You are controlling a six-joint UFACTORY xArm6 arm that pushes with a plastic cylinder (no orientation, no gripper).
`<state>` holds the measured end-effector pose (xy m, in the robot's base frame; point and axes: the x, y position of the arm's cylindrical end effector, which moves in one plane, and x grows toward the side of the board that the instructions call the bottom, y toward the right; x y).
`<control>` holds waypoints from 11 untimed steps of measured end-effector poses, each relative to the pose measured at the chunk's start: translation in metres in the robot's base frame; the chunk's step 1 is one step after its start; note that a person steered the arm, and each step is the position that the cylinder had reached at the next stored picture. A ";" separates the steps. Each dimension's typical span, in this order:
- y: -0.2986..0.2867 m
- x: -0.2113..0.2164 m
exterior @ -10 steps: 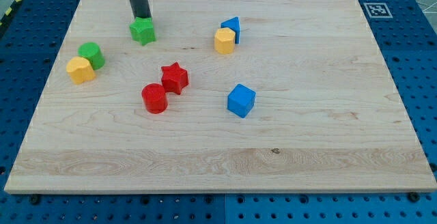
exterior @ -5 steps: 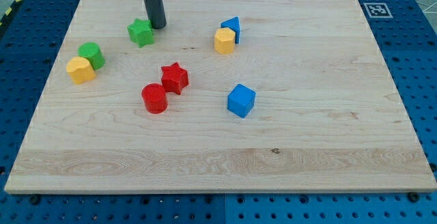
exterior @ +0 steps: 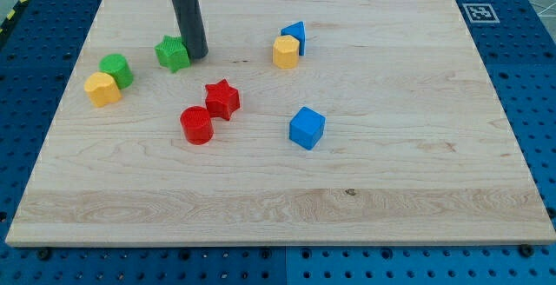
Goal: Move green star to the right of green circle
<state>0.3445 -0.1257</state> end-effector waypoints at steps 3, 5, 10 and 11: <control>-0.041 -0.001; -0.045 -0.001; -0.065 -0.013; -0.051 -0.010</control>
